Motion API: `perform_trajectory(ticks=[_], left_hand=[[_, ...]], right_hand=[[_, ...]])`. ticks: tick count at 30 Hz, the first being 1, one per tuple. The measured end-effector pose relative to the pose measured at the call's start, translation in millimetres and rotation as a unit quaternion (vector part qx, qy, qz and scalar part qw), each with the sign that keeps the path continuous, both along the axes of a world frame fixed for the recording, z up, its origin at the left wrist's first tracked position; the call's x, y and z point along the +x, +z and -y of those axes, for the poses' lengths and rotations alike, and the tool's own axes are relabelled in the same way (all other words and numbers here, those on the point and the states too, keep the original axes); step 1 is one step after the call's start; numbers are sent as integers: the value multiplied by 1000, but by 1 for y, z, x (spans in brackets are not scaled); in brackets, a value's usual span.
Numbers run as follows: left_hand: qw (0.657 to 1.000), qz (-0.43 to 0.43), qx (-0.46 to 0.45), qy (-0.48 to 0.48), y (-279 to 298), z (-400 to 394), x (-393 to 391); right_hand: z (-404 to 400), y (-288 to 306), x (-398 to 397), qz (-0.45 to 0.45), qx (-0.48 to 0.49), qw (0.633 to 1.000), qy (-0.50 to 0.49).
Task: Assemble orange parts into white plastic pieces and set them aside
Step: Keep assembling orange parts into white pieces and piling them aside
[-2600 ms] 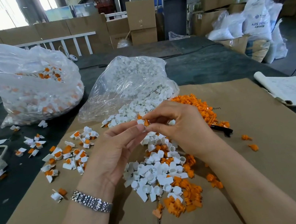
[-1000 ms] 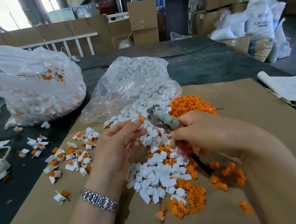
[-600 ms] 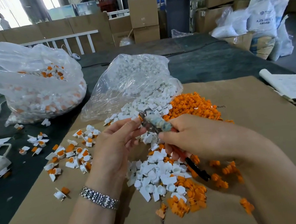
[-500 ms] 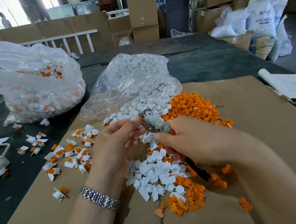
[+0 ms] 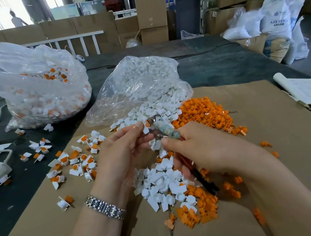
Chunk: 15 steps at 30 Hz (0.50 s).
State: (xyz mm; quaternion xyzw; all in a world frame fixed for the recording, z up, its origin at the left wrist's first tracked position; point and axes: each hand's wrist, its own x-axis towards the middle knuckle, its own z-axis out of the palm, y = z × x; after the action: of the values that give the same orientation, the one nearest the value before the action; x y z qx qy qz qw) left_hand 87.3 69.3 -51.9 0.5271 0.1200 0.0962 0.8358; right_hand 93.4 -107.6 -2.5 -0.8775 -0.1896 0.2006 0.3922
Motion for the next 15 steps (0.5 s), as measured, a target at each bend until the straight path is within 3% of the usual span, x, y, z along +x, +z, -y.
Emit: perform_trajectory(ticks=[4, 8, 10, 13, 15], left_hand=[[1000, 20, 23, 6, 1, 1, -2], [998, 33, 53, 29, 3, -3, -5], [986, 20, 150, 74, 2, -7, -5], [916, -15, 359, 177, -1, -15, -3], [858, -37, 456, 231, -1, -24, -1]], right_hand=[[16, 11, 5, -79, 49, 996, 12], [35, 18, 12, -61, 37, 997, -19], [39, 15, 18, -3, 1, 997, -78], [40, 1, 33, 112, -93, 978, -147], [39, -11, 42, 141, -138, 965, -174]])
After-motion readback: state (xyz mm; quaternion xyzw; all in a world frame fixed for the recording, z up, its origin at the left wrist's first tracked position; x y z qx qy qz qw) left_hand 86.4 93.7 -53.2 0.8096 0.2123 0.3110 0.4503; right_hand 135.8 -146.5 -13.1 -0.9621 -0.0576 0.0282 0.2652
